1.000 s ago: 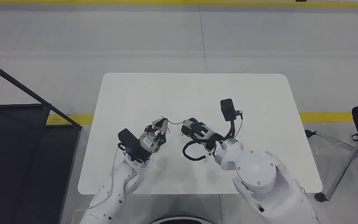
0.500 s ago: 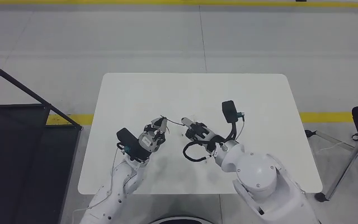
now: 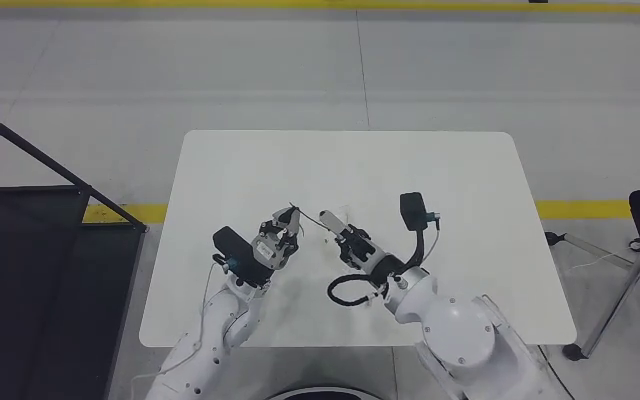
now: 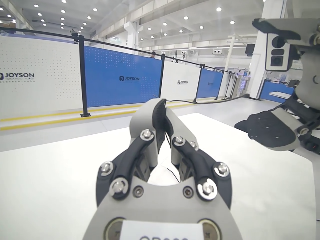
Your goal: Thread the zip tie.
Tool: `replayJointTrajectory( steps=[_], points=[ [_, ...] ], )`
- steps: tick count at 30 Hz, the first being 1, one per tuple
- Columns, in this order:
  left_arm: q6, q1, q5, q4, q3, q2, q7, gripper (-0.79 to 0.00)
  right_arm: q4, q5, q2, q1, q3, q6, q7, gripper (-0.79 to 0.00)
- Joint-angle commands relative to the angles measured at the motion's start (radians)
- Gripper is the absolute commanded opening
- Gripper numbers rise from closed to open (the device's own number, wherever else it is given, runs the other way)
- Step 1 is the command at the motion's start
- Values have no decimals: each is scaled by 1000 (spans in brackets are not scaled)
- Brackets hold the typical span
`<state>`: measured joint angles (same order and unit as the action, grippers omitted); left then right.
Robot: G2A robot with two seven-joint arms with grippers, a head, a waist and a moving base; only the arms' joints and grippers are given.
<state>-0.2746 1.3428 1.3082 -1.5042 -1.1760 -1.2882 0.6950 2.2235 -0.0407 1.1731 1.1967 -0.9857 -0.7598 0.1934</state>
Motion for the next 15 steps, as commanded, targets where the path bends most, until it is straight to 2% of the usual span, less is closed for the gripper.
replayJointTrajectory(
  steps=[1,7,8,9,10,11,12,15],
  points=[
    [-1,0,0,0,0,0,0,-785,0,0,0,0,0,-1,2,0],
    [-1,0,0,0,0,0,0,-785,0,0,0,0,0,-1,2,0],
    [-1,0,0,0,0,0,0,-785,-2,-2,0,5,-1,24,0,0],
    [-1,0,0,0,0,0,0,-785,-7,5,1,8,-1,50,-2,-55],
    [-1,0,0,0,0,0,0,-785,-14,16,1,9,3,71,1,-286],
    [-1,0,0,0,0,0,0,-785,-20,26,1,8,7,91,6,-437],
    [-1,0,0,0,0,0,0,-785,-28,33,2,7,11,107,11,-523],
    [-1,0,0,0,0,0,0,-785,-50,46,5,-4,18,136,20,-686]
  ],
)
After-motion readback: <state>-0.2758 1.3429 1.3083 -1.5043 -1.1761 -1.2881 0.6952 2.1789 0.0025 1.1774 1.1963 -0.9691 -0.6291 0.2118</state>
